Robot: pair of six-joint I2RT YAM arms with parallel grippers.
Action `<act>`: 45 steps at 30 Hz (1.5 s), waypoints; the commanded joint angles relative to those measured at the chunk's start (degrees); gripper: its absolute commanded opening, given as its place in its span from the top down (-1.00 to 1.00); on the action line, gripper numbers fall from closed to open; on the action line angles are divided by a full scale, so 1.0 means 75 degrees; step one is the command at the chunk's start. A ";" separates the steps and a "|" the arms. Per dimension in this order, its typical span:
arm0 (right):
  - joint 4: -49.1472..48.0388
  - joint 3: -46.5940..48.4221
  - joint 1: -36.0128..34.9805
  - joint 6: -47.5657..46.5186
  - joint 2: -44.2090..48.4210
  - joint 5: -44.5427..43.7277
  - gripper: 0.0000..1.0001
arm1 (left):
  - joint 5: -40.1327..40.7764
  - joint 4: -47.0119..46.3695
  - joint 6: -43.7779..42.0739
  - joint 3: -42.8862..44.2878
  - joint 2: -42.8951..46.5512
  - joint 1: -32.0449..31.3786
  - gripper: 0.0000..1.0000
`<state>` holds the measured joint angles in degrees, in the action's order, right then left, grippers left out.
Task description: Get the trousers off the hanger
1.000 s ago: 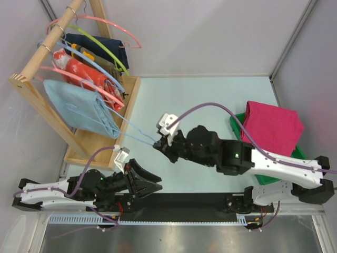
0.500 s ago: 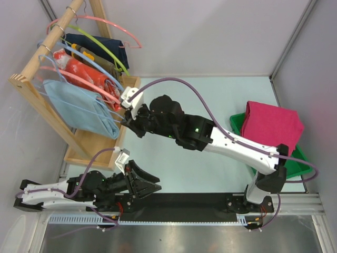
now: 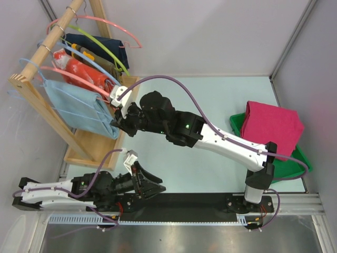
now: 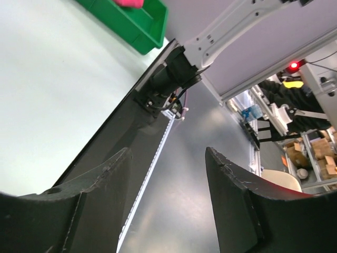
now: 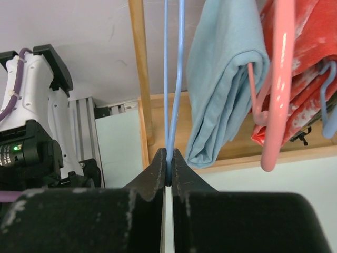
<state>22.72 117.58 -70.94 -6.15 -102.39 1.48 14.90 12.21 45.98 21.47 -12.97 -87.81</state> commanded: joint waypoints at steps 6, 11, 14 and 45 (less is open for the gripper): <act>0.0404 -0.0033 0.0212 0.0117 -0.0141 0.0811 1.00 | 0.0287 0.0025 0.0151 0.0137 -0.0684 -0.0022 -0.29; 0.0322 -0.0278 0.0247 0.0211 0.0034 0.0940 1.00 | 0.0346 0.0013 0.0291 0.0184 -0.0918 -0.0023 -0.29; 0.0369 -0.0570 0.0294 0.0409 0.0221 0.0835 0.88 | 0.0393 0.0025 0.0408 0.0149 -0.1024 -0.0034 -0.30; -0.2273 -1.2974 0.0927 0.7241 1.1317 -0.2905 -1.00 | -0.2727 -0.6720 0.1075 -0.0980 -0.4718 0.4313 -0.56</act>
<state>17.76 33.04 -63.96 37.45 -25.39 -20.56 -5.45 -17.61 48.75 24.32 -52.56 -56.86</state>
